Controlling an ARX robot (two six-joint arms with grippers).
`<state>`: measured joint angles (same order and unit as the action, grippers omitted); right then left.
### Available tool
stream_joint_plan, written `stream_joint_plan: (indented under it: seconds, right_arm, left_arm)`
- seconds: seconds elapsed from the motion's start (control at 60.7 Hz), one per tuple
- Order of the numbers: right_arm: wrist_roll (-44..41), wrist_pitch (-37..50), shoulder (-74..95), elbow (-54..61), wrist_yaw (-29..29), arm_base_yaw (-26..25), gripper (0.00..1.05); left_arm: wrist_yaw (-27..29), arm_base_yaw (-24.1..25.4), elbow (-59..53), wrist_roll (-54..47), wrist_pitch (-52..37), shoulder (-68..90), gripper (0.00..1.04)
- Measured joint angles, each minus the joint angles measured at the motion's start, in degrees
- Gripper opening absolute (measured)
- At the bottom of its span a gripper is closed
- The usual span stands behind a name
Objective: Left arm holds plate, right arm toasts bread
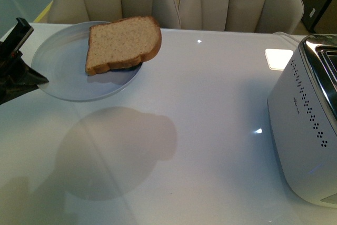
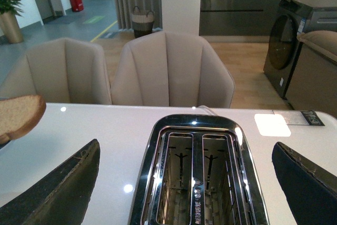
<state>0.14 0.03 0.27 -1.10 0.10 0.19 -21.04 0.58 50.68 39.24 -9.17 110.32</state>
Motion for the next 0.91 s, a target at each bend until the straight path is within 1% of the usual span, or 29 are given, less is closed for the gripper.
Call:
stream_joint_plan:
  seconds: [0.264, 0.379, 0.609, 0.758, 0.906]
  right_arm:
    - [0.0, 0.0, 0.0, 0.0, 0.0, 0.0, 0.96]
    - [0.0, 0.0, 0.0, 0.0, 0.0, 0.0, 0.96]
    - [0.0, 0.0, 0.0, 0.0, 0.0, 0.0, 0.96]
    - [0.0, 0.0, 0.0, 0.0, 0.0, 0.0, 0.96]
    - [0.0, 0.0, 0.0, 0.0, 0.0, 0.0, 0.96]
  left_arm:
    - [0.0, -7.0, 1.8, 0.6, 3.6, -4.3, 0.03]
    - [2.1, -10.6, 3.8, 1.6, 5.2, -4.4, 0.03]
    - [4.2, -17.0, 8.0, 4.4, 8.9, -6.8, 0.03]
    - [5.3, -20.0, 10.2, 5.1, 11.5, -7.5, 0.03]
    - [6.0, -21.9, 10.9, 7.1, 12.8, -7.6, 0.03]
